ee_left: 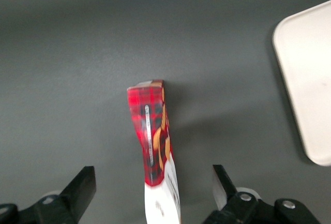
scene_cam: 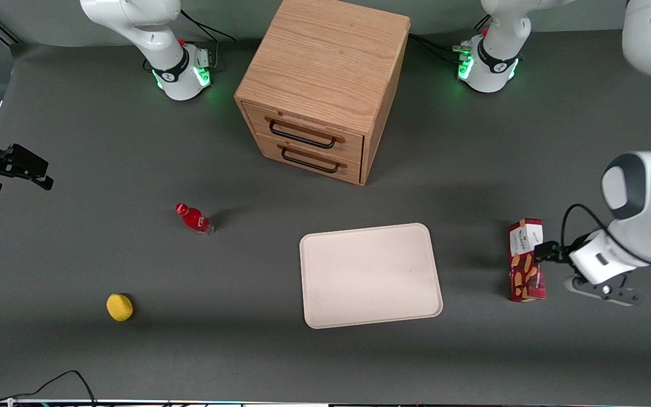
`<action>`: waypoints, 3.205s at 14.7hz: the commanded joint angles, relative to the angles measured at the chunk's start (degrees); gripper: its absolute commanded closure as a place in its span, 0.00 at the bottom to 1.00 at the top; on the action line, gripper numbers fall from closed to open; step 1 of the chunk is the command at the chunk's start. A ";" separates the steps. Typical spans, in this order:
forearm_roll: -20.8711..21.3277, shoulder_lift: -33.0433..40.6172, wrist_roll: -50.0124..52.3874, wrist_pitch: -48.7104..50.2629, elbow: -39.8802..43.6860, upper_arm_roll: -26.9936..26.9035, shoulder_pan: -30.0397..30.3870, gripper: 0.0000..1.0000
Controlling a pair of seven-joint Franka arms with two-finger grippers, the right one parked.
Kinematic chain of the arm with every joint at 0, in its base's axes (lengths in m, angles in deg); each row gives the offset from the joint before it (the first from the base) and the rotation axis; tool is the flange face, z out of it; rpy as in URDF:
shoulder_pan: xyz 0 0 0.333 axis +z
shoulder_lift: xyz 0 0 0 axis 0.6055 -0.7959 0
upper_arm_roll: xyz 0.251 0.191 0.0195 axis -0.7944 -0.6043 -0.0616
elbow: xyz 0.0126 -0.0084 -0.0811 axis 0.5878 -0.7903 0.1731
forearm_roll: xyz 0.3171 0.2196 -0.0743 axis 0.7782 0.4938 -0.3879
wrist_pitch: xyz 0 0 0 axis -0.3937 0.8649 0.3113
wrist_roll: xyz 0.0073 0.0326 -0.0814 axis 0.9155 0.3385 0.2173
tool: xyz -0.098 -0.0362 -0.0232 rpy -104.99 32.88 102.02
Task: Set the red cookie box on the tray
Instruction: 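Move the left gripper down over the red tartan shortbread box, then close the left gripper on the shortbread box and lift it, then carry the held box over the cream tray with the left gripper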
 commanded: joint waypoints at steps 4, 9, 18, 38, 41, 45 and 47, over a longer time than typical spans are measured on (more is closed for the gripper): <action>7.25 -8.36 4.52 -6.63 0.99 -0.48 -0.74 0.00; 7.17 -10.66 4.70 -8.58 0.37 -0.57 -0.22 0.94; 7.17 -5.57 11.78 -1.74 2.21 -0.14 -2.14 1.00; 7.26 -14.34 50.31 -0.91 15.58 -0.13 -25.53 1.00; 8.40 -16.80 50.31 -5.48 15.58 -0.22 -25.53 1.00; 10.85 -18.82 50.22 -6.99 15.58 -0.22 -25.44 1.00; 11.21 -19.01 49.52 -7.61 15.58 -0.22 -25.18 1.00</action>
